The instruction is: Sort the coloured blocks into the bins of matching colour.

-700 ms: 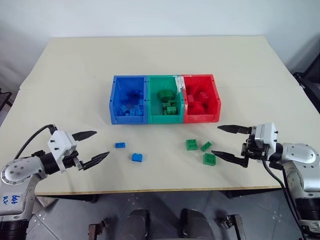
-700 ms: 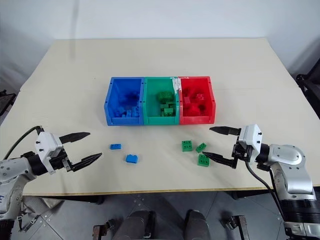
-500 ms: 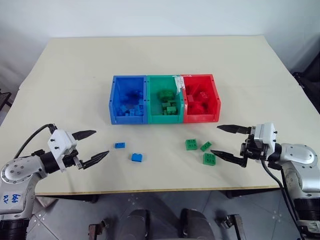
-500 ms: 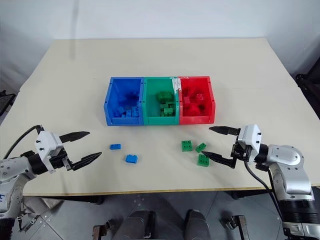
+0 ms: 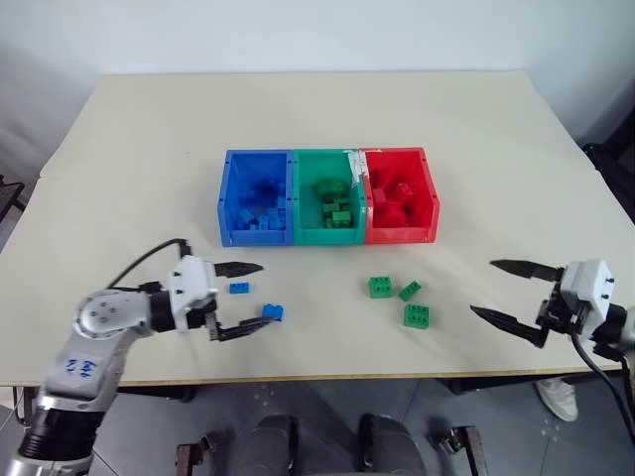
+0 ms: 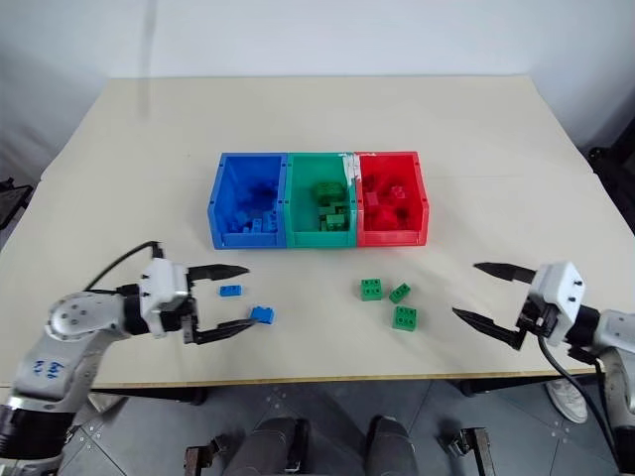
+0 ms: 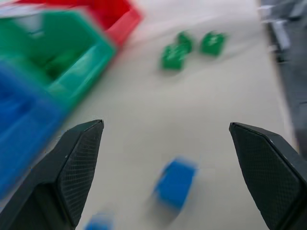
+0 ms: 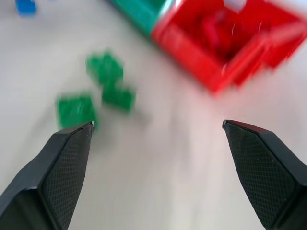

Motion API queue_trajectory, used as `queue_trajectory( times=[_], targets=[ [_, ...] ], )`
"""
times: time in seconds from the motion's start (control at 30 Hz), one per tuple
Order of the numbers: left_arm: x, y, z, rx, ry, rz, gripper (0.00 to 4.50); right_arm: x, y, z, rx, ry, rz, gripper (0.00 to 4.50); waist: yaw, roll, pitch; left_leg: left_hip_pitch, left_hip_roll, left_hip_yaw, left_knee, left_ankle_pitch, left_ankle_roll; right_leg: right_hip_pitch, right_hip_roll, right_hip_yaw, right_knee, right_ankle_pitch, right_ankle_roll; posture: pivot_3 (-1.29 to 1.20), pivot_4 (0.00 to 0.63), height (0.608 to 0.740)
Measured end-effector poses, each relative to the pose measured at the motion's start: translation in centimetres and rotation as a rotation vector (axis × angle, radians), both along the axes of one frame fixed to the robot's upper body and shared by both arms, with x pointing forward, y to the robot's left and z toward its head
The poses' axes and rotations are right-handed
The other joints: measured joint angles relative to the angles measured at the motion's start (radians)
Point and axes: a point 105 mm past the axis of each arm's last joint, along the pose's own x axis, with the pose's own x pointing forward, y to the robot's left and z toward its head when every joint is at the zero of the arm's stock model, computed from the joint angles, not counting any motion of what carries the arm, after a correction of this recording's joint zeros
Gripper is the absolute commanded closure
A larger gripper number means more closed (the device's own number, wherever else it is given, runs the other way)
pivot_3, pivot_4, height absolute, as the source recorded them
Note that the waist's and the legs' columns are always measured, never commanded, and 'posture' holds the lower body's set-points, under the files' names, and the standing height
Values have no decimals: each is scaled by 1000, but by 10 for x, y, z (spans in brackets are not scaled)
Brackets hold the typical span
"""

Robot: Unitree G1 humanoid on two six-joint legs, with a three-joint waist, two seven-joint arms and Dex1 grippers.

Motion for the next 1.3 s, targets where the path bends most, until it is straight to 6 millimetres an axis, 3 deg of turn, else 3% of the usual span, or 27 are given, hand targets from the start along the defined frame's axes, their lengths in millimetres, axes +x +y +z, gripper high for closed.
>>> queue_trajectory(
  times=[0.13, 0.27, 0.57, 0.7, 0.83, 1.03, 1.3],
  targets=[
    [-3, -17, -2, 23, 21, -86, 42, -6, -11, -13, -60, 47, 5, 0, -3, 0, 0, 1, 1, 3, 0, 0, 0, 0, 0, 1, 0, 0, 0, 0, 150, 740],
    [-5, -18, -4, 27, 54, -101, 42, -1, 4, -17, -66, 92, 76, 0, -7, 0, 0, 1, 2, 0, 0, 0, 0, 0, 1, 1, 0, 0, 0, 0, 150, 740],
    [-11, 18, -15, 67, 78, 8, 42, 6, 57, -34, -53, 177, 259, 0, 2, 0, 0, 1, 2, -3, 2, 0, 0, 0, 0, 1, -1, 0, 0, 0, 150, 740],
    [-13, 24, -17, 66, 82, 39, 42, 12, 69, -41, -52, 187, 275, 0, 2, 0, 0, 0, 1, -4, 2, 0, 0, 0, 0, 1, 0, 0, 0, 0, 150, 740],
    [-15, 21, -14, 66, 61, 39, 0, 17, 70, -45, -46, 193, 261, 936, -1, 0, 0, 1, 1, -3, 1, 0, 0, 0, 0, 1, 0, 0, 0, 0, 150, 740],
    [-15, 21, -13, 64, 58, 51, 0, 25, 73, -45, -57, 158, 252, 3059, -2, 0, 0, 1, 2, -3, 1, 0, 0, 0, 1, 1, 0, 0, 0, 0, 150, 740],
    [-14, 23, -12, 58, 50, 77, 0, 19, 83, -40, -14, 187, 300, 3113, -2, 1, 0, 1, 2, -3, 1, 0, 0, 0, 1, 1, 0, 0, 0, 0, 150, 740]
  ],
)
